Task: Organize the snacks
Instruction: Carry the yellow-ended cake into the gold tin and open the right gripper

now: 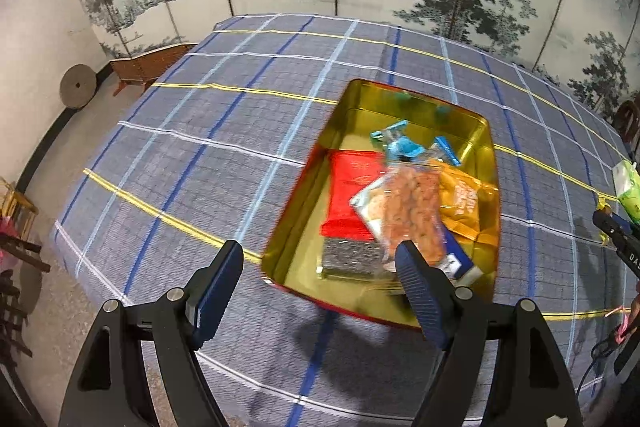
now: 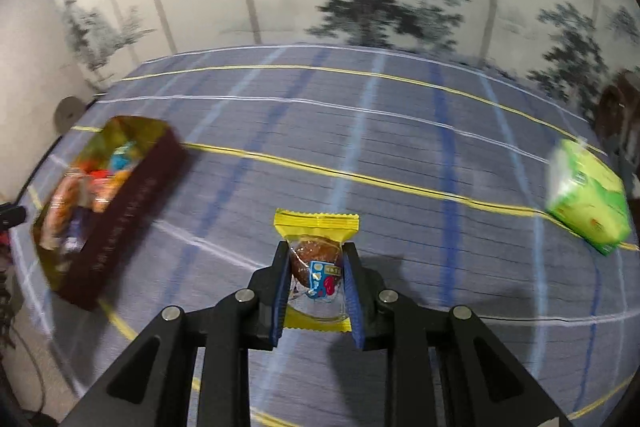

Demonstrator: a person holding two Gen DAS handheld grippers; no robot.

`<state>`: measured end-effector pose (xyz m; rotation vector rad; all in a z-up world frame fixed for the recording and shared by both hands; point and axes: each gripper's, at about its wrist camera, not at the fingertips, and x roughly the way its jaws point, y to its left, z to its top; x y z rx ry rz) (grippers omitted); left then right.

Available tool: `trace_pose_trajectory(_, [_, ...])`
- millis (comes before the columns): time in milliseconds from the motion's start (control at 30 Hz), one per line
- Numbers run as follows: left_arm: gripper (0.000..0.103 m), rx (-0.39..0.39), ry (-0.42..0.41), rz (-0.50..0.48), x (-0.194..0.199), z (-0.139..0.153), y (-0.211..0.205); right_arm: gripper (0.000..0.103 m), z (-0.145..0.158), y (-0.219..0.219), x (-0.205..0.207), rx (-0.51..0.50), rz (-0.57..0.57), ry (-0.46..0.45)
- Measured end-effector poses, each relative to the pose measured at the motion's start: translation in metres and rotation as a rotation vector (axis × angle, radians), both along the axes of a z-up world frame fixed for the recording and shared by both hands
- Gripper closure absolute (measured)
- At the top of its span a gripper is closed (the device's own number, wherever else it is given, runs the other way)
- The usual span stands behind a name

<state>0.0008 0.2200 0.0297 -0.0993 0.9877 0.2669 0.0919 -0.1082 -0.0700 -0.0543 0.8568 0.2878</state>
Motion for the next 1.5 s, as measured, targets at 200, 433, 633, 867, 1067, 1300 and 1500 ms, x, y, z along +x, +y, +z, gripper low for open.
trace_pose_trajectory(200, [0.027, 0.032, 0.009, 0.046, -0.01, -0.002, 0.017, 0.078, 0.011, 0.065, -0.004, 0.034, 0.128, -0.008])
trace_pose_trajectory(433, [0.027, 0.051, 0.021, 0.079, -0.019, -0.005, 0.031, 0.078, 0.02, 0.132, -0.007, 0.051, 0.258, -0.019])
trace_pose_trajectory(633, [0.027, 0.049, 0.03, 0.104, -0.025, -0.008, 0.041, 0.078, 0.023, 0.171, -0.013, 0.031, 0.325, -0.027])
trace_pose_trajectory(867, [0.024, 0.047, 0.037, 0.117, -0.027, -0.009, 0.046, 0.078, 0.021, 0.204, -0.009, -0.005, 0.368, -0.024])
trace_pose_trajectory(1067, [0.023, 0.05, 0.036, 0.126, -0.028, -0.008, 0.049, 0.078, 0.013, 0.223, -0.003, -0.039, 0.383, -0.018])
trace_pose_trajectory(1300, [0.023, 0.048, 0.031, 0.125, -0.029, -0.005, 0.05, 0.078, 0.004, 0.228, 0.011, -0.063, 0.337, -0.007])
trace_pose_trajectory(1500, [0.023, 0.041, 0.033, 0.122, -0.027, -0.005, 0.048, 0.077, -0.007, 0.231, 0.014, -0.07, 0.322, 0.009])
